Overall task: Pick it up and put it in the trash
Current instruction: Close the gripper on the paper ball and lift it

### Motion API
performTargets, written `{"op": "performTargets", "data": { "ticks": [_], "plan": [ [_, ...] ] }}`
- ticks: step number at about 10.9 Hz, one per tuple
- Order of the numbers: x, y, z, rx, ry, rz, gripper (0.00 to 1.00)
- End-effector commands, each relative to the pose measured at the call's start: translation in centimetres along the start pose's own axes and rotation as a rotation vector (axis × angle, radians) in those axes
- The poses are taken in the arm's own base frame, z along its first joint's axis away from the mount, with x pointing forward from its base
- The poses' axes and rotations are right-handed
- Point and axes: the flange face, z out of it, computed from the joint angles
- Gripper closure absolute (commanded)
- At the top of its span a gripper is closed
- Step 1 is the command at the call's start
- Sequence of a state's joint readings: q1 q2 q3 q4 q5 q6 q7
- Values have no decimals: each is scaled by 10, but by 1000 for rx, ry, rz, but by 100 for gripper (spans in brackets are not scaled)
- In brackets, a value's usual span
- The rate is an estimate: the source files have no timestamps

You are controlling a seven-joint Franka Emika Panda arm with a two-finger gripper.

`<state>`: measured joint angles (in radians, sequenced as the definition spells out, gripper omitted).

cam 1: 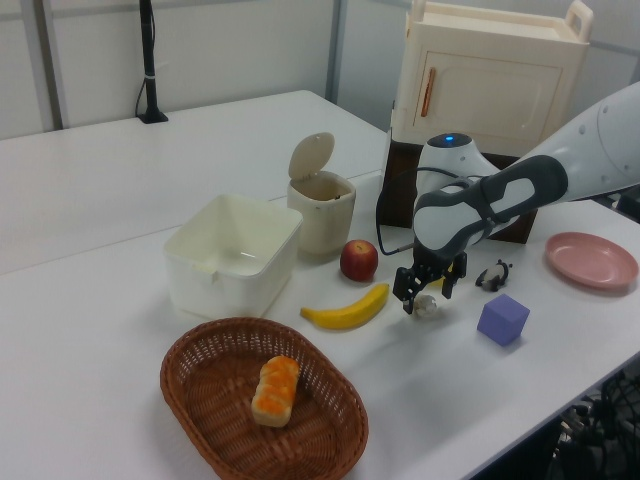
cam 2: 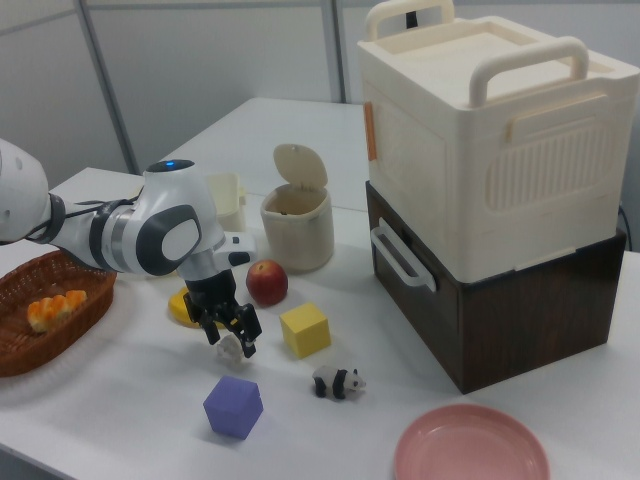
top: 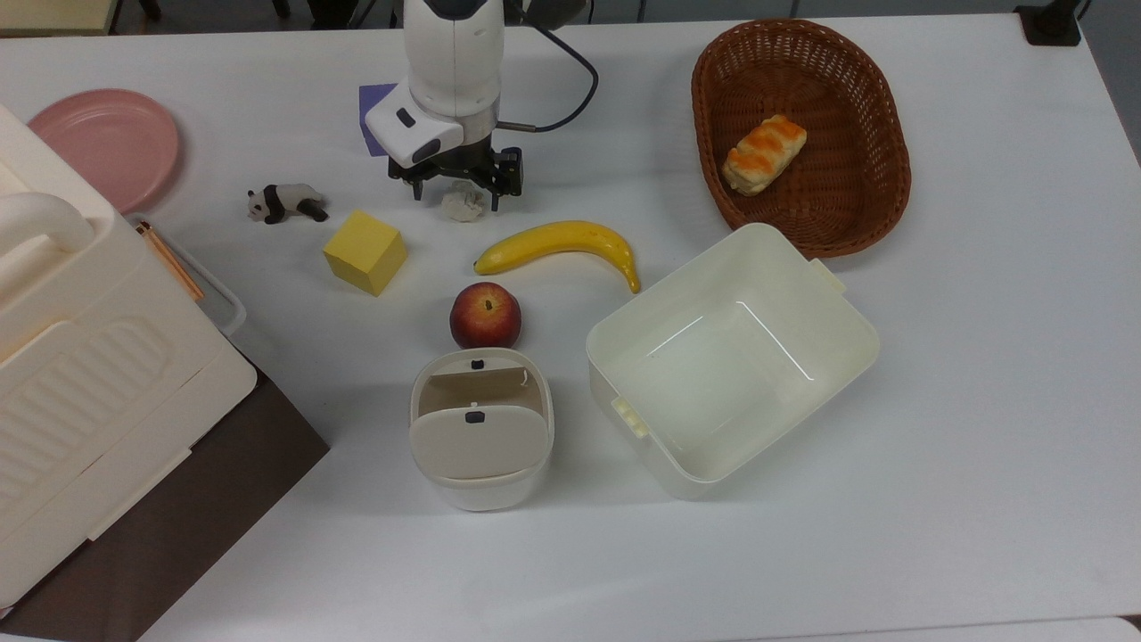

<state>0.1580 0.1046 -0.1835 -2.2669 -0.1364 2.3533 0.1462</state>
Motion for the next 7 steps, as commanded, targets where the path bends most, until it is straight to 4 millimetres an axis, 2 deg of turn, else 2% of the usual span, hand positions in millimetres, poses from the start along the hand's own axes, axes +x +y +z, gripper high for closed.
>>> {"op": "performTargets", "data": {
  "ticks": [1,2,5,7],
  "plan": [
    [-3,-4,-3,-10,26,7,81],
    [-3,-4,-3,-10,26,7,99],
    [-3,-4,-3,-10,27,7,100],
    [-1,-4,-12,-6,44,7,100]
  ]
}}
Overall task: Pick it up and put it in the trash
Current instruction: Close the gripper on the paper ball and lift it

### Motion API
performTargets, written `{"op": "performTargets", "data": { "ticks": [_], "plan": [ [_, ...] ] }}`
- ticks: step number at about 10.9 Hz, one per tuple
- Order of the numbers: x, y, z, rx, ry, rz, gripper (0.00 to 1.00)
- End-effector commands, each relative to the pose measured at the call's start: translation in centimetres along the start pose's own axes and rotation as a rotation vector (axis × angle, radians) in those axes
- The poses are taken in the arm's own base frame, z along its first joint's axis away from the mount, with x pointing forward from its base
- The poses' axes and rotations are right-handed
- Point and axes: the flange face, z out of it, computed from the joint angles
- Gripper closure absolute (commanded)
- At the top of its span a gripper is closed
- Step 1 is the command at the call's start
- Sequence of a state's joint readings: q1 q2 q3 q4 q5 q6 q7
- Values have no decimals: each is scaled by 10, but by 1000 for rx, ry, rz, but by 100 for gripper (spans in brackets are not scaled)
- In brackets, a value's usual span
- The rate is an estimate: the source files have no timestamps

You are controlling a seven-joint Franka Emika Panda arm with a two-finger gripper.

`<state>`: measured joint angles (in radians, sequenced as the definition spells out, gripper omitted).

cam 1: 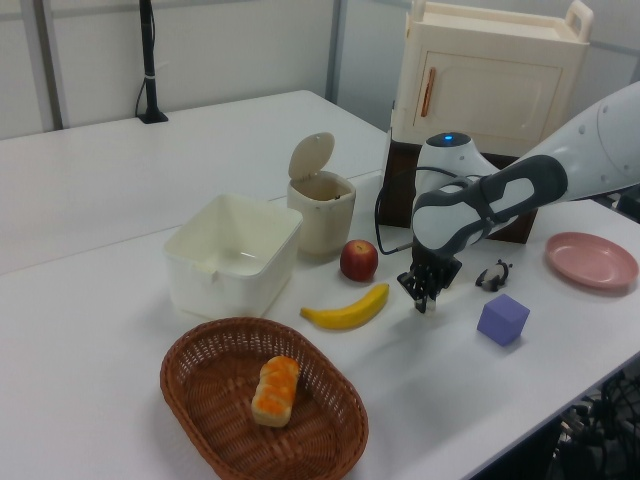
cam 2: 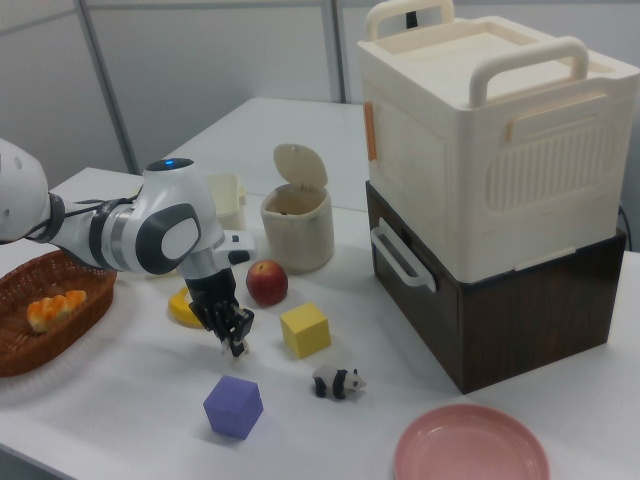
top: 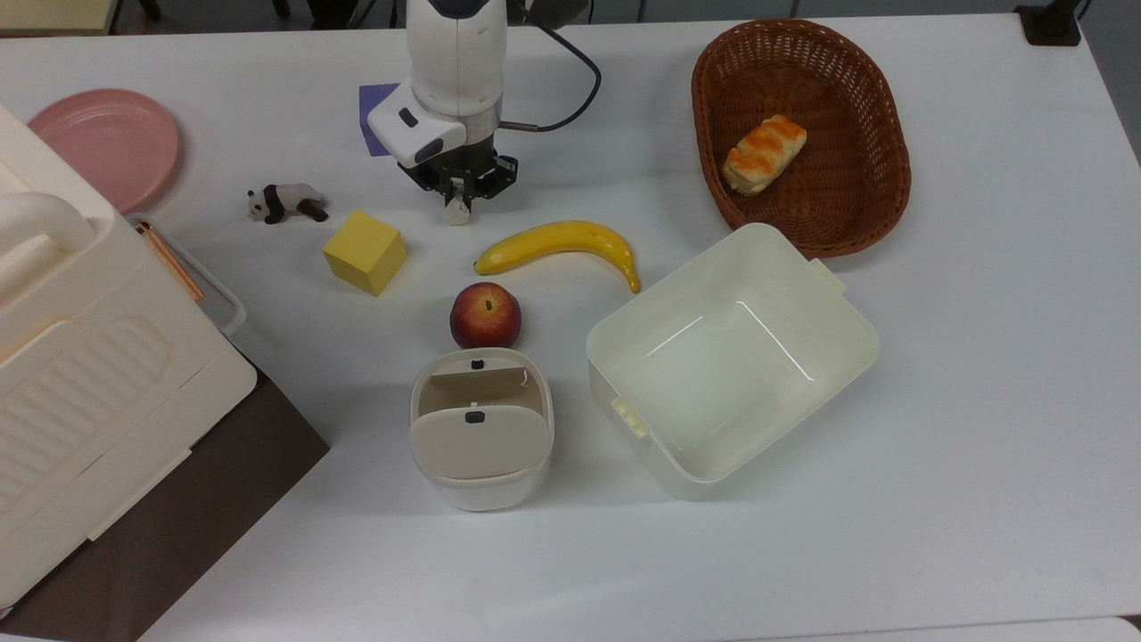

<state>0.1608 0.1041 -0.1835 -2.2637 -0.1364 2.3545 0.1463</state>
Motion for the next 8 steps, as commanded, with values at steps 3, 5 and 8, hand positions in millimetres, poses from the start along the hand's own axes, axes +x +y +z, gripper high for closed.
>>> {"op": "performTargets", "data": {
  "ticks": [3,5,8],
  "plan": [
    [20,4,-65,15,140,43,100],
    [38,2,-104,24,197,105,100],
    [69,-1,-158,49,315,150,100]
  ]
}}
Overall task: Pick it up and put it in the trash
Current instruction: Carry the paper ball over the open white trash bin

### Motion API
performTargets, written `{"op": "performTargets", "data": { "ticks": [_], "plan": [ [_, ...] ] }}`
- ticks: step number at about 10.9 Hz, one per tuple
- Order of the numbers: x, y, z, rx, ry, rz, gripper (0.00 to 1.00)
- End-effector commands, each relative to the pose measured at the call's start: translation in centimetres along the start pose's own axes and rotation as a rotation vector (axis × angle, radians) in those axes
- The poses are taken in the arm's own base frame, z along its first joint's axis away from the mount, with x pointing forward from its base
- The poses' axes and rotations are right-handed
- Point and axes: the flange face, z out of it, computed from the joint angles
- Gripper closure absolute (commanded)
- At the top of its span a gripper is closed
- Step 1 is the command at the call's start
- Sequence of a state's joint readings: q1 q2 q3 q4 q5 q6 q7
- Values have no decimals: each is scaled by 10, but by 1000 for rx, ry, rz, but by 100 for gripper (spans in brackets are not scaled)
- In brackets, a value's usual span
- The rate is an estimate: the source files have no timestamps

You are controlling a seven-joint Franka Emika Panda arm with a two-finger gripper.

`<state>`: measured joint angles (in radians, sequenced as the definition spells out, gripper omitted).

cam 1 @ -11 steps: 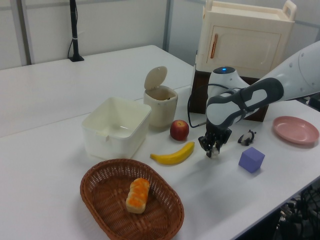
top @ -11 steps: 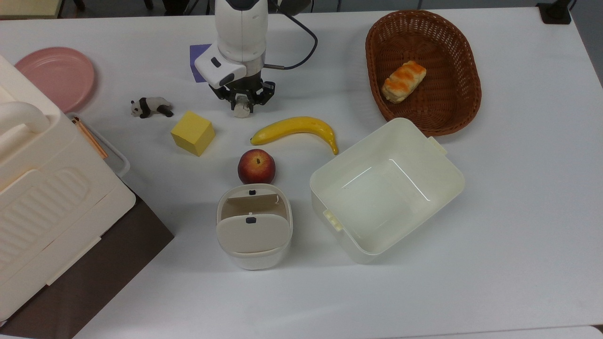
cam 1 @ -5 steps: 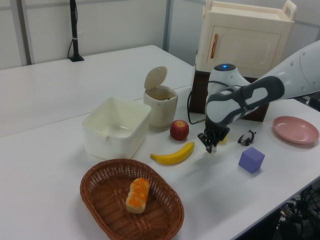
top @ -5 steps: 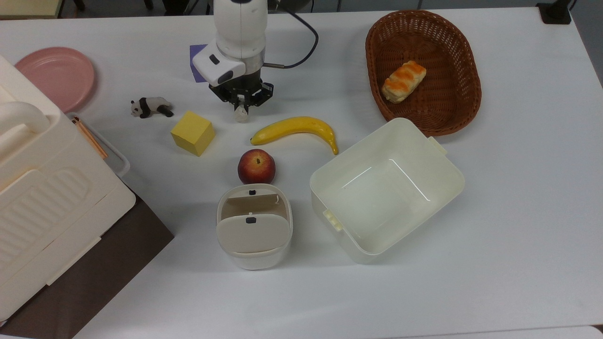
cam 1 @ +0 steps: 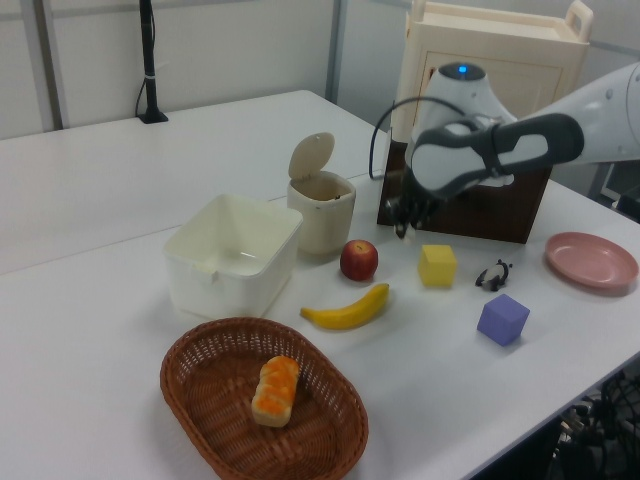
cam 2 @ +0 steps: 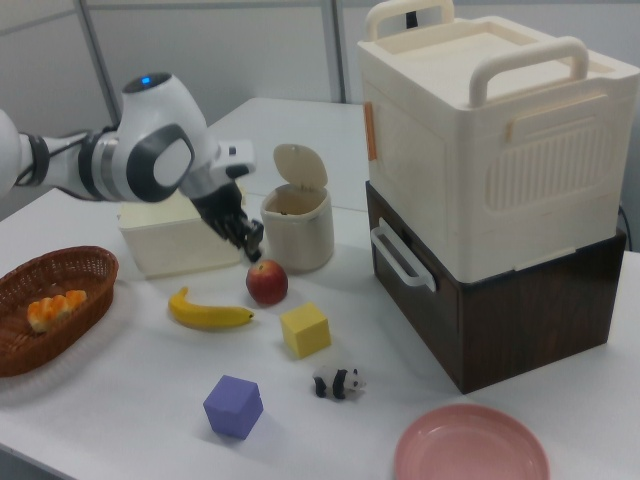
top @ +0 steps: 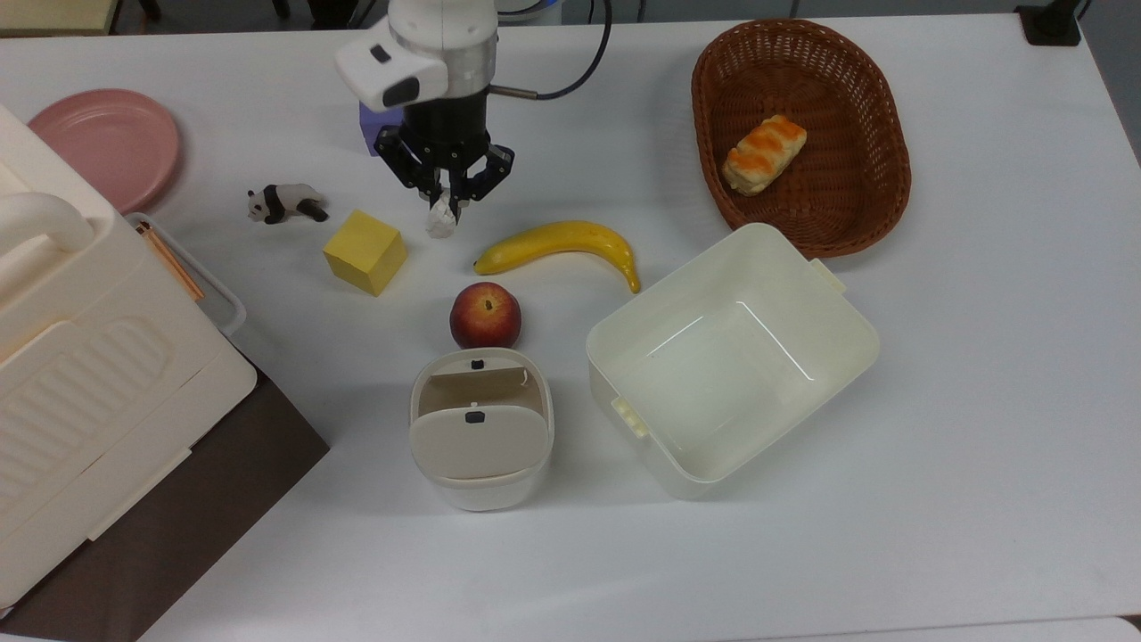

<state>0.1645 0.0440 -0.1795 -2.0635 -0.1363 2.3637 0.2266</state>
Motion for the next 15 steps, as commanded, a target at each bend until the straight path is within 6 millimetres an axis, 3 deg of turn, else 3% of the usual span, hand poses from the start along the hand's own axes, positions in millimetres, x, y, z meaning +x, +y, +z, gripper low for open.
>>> {"op": "performTargets", "data": {
  "ticks": [1,3,8,12,15],
  "plan": [
    [37,-16,-37,13,79,49,100],
    [52,-33,-44,26,111,27,100],
    [99,-70,-4,19,168,-24,100],
    [110,-75,-10,26,271,-51,100],
    [112,-77,2,17,286,-66,100]
  ]
}}
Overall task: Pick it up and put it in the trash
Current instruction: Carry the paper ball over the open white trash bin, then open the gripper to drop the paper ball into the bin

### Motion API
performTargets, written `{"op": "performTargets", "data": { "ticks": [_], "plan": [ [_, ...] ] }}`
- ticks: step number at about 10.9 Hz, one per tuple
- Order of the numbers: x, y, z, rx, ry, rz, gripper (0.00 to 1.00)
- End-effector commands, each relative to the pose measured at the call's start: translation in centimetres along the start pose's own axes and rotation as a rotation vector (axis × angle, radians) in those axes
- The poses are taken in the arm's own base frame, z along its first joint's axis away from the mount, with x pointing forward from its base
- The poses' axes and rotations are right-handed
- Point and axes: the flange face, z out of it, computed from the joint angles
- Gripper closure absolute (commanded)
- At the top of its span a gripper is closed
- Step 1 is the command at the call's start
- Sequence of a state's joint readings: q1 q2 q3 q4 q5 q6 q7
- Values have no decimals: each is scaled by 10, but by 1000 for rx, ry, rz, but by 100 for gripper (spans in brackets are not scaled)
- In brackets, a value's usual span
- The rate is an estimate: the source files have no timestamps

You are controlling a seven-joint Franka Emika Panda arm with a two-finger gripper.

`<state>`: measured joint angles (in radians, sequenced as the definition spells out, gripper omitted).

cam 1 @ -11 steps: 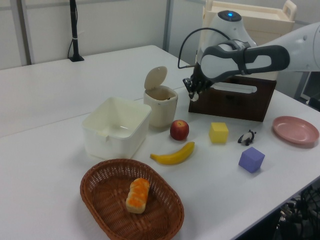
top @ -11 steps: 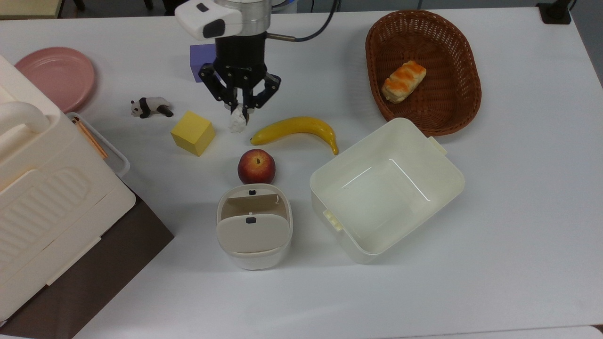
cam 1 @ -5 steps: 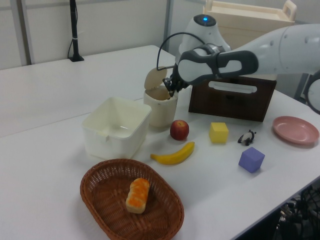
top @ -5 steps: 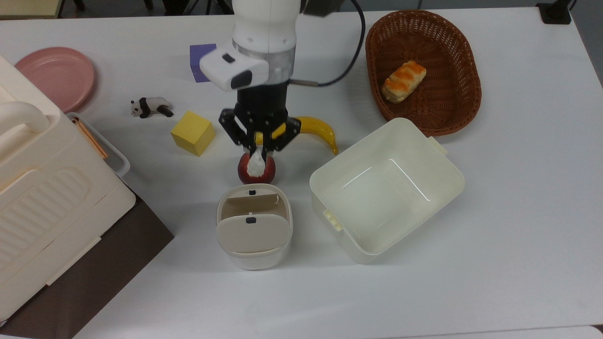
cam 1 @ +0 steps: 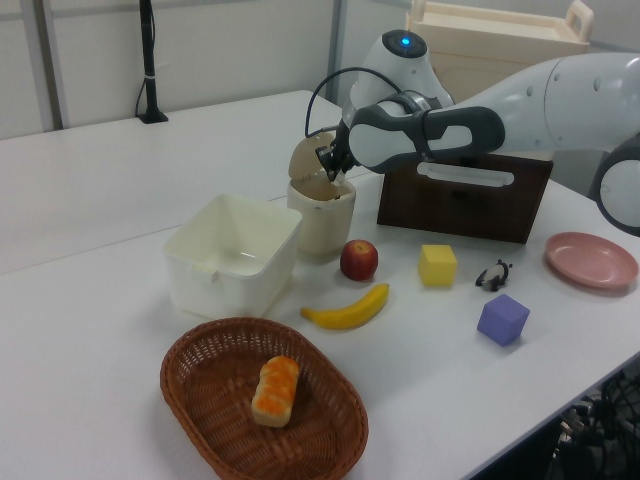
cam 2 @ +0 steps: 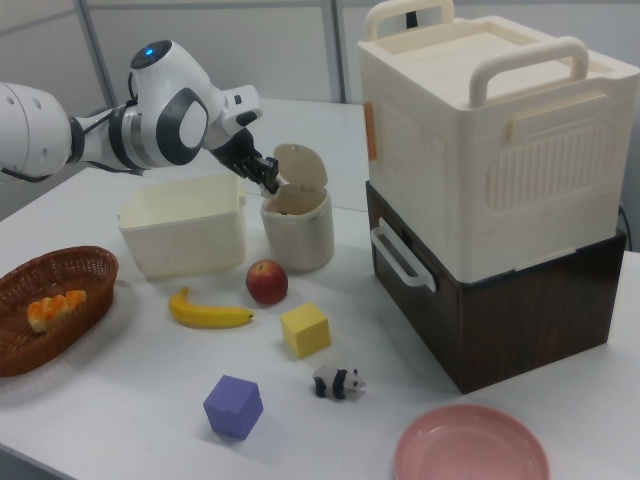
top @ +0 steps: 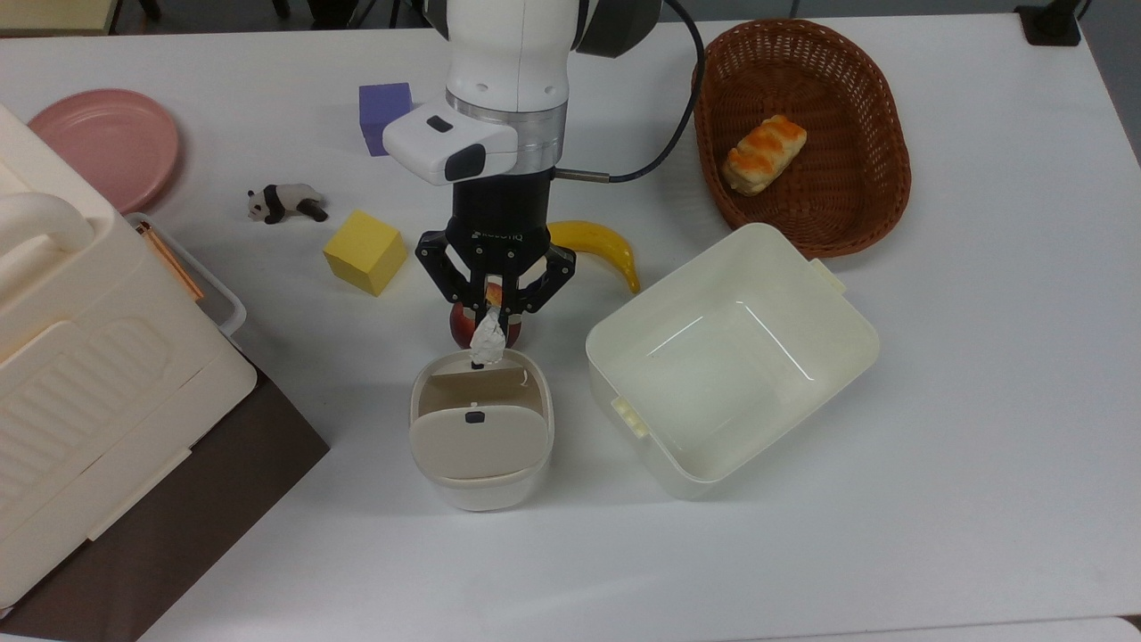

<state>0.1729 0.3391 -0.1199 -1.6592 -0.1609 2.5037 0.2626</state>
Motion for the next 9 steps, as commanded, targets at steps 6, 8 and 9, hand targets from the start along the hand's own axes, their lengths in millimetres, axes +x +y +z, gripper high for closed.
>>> {"op": "performTargets", "data": {
  "ticks": [6,8,9],
  "plan": [
    [1,-8,26,-21,71,-51,100],
    [1,-10,29,-22,91,-67,100],
    [-1,-10,35,-30,87,-78,100]
  ]
}}
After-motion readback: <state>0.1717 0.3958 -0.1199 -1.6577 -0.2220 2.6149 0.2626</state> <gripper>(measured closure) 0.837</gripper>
